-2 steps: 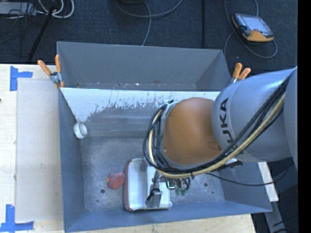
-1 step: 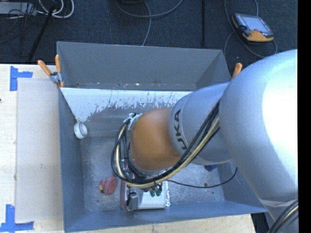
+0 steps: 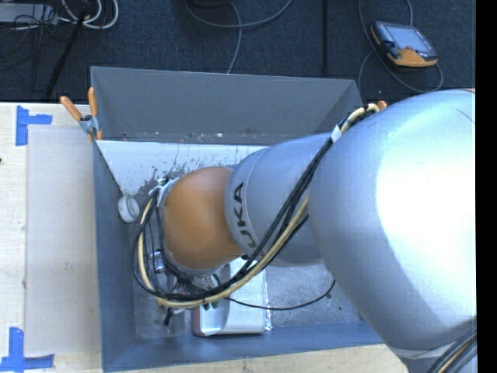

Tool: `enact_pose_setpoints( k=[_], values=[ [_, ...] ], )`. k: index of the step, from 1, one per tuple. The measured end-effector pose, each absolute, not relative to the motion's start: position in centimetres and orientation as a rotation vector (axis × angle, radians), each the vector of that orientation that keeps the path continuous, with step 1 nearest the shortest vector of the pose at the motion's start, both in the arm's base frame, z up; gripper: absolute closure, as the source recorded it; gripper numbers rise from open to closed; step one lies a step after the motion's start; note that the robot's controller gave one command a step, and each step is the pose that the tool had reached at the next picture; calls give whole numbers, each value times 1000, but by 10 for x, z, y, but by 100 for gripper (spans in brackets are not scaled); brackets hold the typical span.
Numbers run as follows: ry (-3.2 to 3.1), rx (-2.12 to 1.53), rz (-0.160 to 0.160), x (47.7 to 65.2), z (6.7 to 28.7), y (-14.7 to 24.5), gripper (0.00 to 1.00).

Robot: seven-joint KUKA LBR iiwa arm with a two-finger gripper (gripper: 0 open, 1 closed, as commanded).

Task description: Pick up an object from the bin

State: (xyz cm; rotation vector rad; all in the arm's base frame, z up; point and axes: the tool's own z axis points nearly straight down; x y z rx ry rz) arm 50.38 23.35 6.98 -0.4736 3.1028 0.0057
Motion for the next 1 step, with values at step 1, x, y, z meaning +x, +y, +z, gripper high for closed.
enact_pose_setpoints(
  k=[1],
  values=[
    [3056,-694,-2,485,71,148,0]
  ],
)
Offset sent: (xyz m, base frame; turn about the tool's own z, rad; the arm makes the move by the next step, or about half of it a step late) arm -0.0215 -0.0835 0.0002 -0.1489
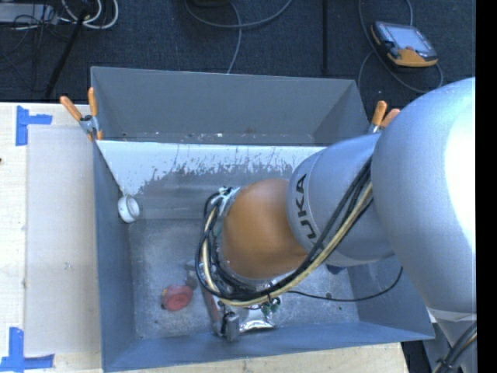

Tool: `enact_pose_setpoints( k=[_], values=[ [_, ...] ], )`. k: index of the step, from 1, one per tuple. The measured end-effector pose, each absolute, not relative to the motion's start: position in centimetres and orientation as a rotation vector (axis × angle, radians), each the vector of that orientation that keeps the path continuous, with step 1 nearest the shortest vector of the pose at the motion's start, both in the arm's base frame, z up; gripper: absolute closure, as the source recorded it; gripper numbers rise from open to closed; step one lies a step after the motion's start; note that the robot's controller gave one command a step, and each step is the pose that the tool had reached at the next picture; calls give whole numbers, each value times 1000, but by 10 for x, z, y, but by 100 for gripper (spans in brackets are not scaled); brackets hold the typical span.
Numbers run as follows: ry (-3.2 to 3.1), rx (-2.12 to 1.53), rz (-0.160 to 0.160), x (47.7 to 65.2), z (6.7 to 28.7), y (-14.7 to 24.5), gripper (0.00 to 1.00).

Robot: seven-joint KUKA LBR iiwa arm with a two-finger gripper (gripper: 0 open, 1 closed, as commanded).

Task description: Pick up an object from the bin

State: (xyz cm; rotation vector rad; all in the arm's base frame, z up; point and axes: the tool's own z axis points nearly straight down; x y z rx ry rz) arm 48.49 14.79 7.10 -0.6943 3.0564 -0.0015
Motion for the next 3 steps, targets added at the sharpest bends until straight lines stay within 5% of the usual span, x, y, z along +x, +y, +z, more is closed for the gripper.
enact_pose_setpoints(
  k=[1,2,3],
  values=[
    [3066,-669,4,512,70,199,0],
    [3072,-662,1,511,69,196,100],
    [3063,-651,2,505,296,182,100]
  ],
)
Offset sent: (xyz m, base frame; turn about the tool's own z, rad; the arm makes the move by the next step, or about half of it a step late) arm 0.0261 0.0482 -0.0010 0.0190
